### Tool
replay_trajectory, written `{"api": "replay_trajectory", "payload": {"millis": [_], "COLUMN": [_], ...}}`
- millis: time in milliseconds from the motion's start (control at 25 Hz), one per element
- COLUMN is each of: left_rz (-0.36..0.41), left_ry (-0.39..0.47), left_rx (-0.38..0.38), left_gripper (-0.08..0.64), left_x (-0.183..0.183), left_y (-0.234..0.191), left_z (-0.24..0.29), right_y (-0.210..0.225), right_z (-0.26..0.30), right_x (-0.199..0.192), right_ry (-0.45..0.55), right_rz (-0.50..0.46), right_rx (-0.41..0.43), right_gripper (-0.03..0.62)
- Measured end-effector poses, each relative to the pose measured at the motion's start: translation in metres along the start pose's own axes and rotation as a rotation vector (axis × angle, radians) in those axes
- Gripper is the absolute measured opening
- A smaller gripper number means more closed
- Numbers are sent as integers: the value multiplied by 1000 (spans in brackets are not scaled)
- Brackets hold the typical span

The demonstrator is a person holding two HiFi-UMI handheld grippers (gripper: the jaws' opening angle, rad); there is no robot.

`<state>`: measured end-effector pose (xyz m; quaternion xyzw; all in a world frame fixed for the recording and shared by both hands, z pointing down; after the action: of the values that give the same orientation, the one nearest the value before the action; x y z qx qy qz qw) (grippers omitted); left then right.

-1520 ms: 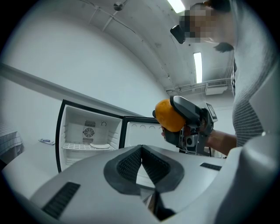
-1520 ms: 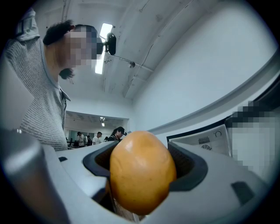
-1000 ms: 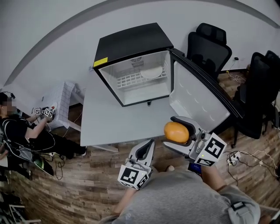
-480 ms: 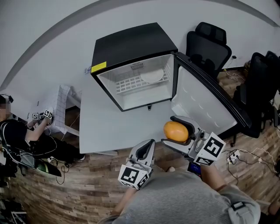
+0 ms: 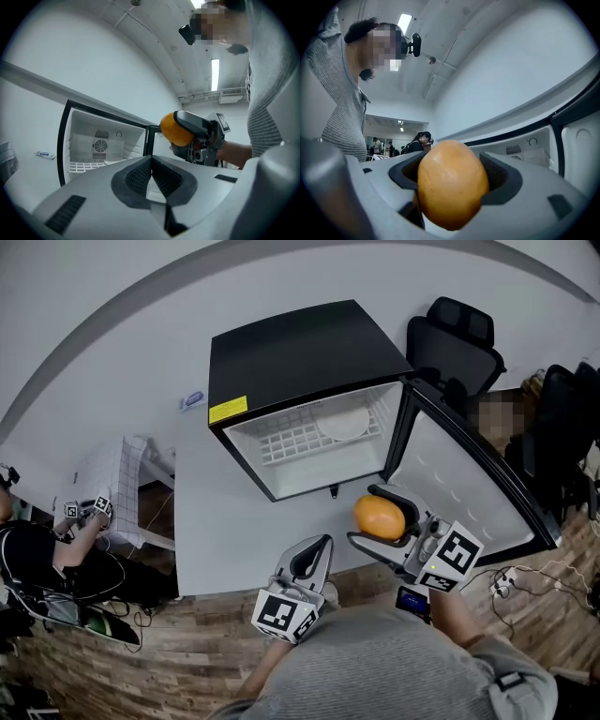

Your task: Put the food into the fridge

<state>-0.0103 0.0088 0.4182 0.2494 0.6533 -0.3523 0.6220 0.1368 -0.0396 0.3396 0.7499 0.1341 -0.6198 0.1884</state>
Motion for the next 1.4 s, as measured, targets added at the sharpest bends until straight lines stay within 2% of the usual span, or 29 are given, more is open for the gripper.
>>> {"api": "replay_trajectory", "payload": {"millis": [360, 560, 800, 1080, 1320, 1400], "left_rz": [-5, -21, -43, -58, -65, -70], "left_ry": [12, 2, -12, -28, -13, -33], "left_rx": [-52, -88, -121, -107, -131, -124], "left_gripper": [11, 11, 11, 11, 11, 11], "left_x": [6, -5, -10, -10, -15, -14], "left_y": [-64, -88, -97, -103, -102, -103], "left_z": [8, 11, 22, 35, 40, 39], "right_y": [20, 34, 51, 65, 72, 73], "right_z": [55, 74, 84, 87, 85, 86], "right_x": [-7, -17, -23, -25, -31, -32], "right_ry": [-4, -10, -25, -40, -62, -71], "right_rz": [-35, -45, -41, -35, -31, -32], "right_rx": [-58, -111, -146, -148, -164, -168], "right_gripper": [339, 339, 339, 339, 339, 339]}}
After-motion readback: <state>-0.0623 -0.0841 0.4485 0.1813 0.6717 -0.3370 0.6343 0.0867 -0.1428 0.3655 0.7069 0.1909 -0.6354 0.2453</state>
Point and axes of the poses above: the fingertips, and each gripper's own axes: z forward along the fingers, y to its right, x out of its top, the point moved 6 cm from there along -z, backward along the fingers, and after that the axes turned 2 degrees about -x, right-handed, at the moved point
